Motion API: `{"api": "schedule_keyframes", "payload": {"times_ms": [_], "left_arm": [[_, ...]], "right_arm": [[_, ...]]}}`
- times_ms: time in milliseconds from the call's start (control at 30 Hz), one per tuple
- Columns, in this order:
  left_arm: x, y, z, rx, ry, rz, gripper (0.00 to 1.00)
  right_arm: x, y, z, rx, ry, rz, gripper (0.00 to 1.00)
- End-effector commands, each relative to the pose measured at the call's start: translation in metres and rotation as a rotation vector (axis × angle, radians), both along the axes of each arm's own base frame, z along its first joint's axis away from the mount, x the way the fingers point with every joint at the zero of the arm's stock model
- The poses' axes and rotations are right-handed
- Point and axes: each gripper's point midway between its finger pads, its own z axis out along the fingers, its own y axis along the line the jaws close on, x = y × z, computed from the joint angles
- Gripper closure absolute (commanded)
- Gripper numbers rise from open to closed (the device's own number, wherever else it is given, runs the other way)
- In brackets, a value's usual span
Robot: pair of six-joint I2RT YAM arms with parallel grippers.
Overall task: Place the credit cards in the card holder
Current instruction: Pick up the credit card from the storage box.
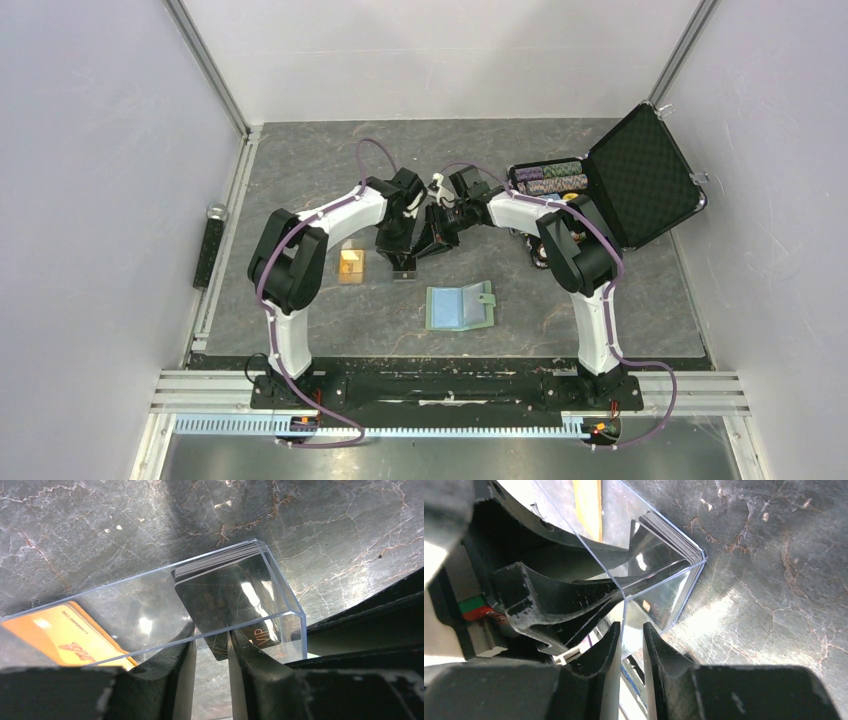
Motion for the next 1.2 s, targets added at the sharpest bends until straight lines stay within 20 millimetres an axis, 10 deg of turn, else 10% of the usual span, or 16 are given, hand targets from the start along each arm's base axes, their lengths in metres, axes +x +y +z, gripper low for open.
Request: {"api": "schedule_keyframes", "payload": {"times_ms": [0, 767, 933, 1167], "left_arm": [[0.010, -0.013, 0.009, -0.028, -0.036, -0.076, 0.71], [0.025, -0.056, 0.065, -0.421, -0.128, 0.081, 0.86], [0.022, -0.053, 0.053, -0.458, -0.092, 0.127, 0.71], [0.010, -0.043, 0.032, -0.408, -0.047, 0.128, 0.77]], "right_arm": [[-0.006, 0.003, -0.009, 0.000, -0.008, 0.025, 0.79], [-0.011, 0.001, -0.005, 0.003, -0.009, 0.024, 0.81], [-0.011, 0.001, -0.005, 0.003, -0.009, 0.025, 0.81], [-0.011, 0.001, -0.003, 0.005, -0.014, 0.025, 0.80]]}}
